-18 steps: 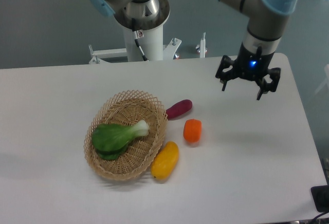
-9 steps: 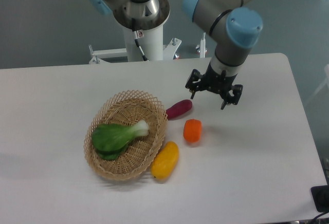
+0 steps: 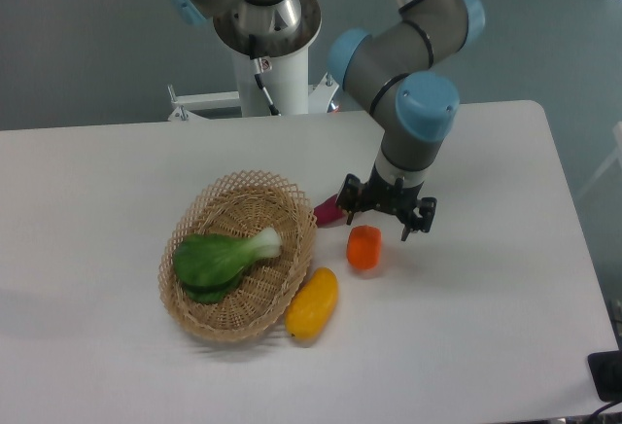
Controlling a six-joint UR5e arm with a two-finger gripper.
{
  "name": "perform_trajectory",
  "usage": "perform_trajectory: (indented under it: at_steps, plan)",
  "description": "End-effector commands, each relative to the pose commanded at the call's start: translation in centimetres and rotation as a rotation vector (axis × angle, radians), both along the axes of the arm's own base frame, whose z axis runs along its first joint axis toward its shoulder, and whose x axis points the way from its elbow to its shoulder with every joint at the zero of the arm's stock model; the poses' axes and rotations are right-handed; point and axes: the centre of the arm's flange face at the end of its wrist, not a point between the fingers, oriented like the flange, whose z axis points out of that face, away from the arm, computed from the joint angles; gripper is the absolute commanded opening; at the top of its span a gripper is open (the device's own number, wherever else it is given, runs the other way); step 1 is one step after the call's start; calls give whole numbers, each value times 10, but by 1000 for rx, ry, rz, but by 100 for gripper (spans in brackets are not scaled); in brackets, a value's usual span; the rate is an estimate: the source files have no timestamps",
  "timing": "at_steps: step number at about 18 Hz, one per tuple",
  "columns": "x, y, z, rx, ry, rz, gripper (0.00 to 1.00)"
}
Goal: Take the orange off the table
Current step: 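Close the gripper around the small orange piece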
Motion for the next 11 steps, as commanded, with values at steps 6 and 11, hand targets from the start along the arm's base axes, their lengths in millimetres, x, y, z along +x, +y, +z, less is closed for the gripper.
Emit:
perform_trajectory:
  at_steps: [6, 11]
  plan:
    - [7, 2, -9, -16, 3, -10, 100]
    - [6, 1, -11, -28, 7, -11, 65]
